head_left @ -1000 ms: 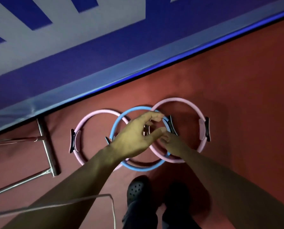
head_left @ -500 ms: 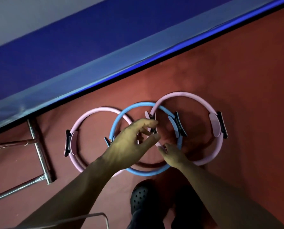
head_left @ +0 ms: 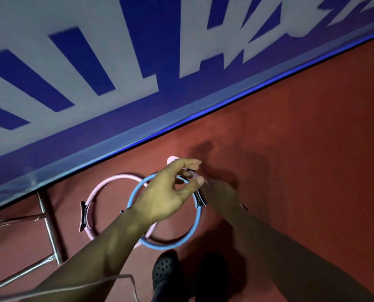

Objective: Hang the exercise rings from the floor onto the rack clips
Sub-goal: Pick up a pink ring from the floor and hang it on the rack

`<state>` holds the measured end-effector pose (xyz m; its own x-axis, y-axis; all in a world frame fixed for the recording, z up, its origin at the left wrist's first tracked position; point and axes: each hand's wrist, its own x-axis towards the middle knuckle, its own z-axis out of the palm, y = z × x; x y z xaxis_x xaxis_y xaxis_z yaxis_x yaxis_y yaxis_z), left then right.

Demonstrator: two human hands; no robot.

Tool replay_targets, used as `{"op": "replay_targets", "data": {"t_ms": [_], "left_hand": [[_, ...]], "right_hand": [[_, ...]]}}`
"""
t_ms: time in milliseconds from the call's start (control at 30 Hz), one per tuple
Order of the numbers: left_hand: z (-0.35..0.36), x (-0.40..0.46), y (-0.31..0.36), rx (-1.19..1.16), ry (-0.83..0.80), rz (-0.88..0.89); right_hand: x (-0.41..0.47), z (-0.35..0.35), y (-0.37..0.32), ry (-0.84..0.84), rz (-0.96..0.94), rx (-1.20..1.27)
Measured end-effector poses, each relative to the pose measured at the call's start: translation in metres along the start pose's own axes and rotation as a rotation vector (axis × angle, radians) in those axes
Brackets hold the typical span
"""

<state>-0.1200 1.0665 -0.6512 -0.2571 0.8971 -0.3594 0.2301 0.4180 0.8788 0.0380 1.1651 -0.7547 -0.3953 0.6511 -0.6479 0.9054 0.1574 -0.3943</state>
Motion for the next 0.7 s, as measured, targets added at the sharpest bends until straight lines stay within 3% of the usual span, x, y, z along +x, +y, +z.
{"op": "replay_targets", "data": {"t_ms": [167, 300, 500, 700], "left_hand": [[-0.02, -0.026, 0.068, 0.041, 0.046, 0.063], [-0.055, -0.069, 0.143, 0.077, 0.113, 0.12], [-0.146, -0.162, 0.273, 0.202, 0.307, 0.174], [-0.223, -0.284, 0.366, 0.289, 0.51, 0.223]], "right_hand": [[-0.054, -0.065, -0.029, 0.236, -0.091, 0.037], [-0.109, -0.14, -0.079, 0.195, -0.203, 0.042], [-0.217, -0.261, -0.196, 0.108, -0.52, -0.082], [-0.35, -0.323, -0.312, 0.068, -0.774, -0.223]]}}
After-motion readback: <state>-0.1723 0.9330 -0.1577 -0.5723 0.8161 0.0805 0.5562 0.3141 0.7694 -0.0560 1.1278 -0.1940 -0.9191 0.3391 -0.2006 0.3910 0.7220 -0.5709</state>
